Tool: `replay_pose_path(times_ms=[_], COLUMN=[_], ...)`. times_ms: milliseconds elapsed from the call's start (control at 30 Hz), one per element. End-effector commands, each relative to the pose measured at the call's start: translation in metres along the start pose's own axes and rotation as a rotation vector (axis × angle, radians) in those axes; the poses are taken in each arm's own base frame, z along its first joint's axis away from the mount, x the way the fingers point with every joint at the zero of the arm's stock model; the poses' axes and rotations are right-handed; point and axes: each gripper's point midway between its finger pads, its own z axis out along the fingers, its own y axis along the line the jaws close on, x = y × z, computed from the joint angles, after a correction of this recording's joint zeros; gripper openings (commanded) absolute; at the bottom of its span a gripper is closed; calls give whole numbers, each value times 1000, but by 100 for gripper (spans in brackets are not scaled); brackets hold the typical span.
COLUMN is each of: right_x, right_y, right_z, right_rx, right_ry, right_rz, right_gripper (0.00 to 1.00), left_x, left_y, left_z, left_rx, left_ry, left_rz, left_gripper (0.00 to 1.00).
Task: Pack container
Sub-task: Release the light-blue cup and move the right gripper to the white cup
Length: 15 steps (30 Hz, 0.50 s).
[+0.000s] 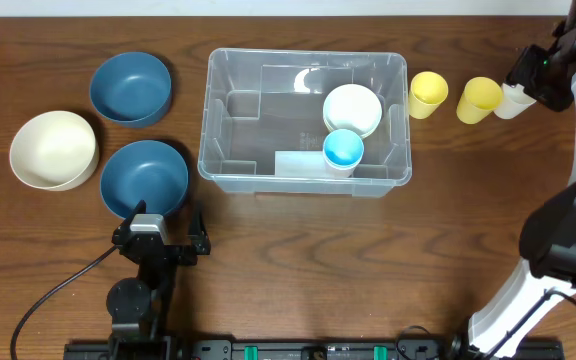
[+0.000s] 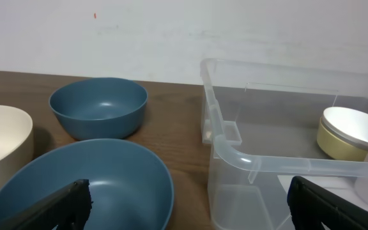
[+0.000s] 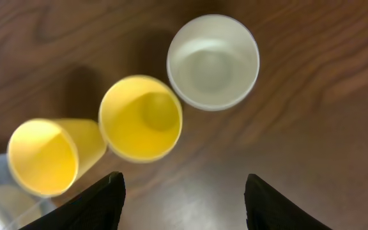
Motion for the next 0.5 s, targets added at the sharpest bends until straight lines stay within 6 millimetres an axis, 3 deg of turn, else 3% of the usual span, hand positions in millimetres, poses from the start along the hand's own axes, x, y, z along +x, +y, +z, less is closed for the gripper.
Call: replay_pose_path(times_ms=[0,233,467], right_x=[-8,-20,-20], right_y=[-8,-24,-36], right_z=[19,47,71], right_rx=[3,62,95], right_ry=[0,-27,-9], right_rz=[-4,10,23], right_gripper=[61,61,61], left_x=[16,16,16], left_y=[-1,-1,-1], left_z=[1,1,1], left_rx=[9,9,9], left_ry=[48,48,48], left_rz=[6,6,6], left_gripper=[98,98,98])
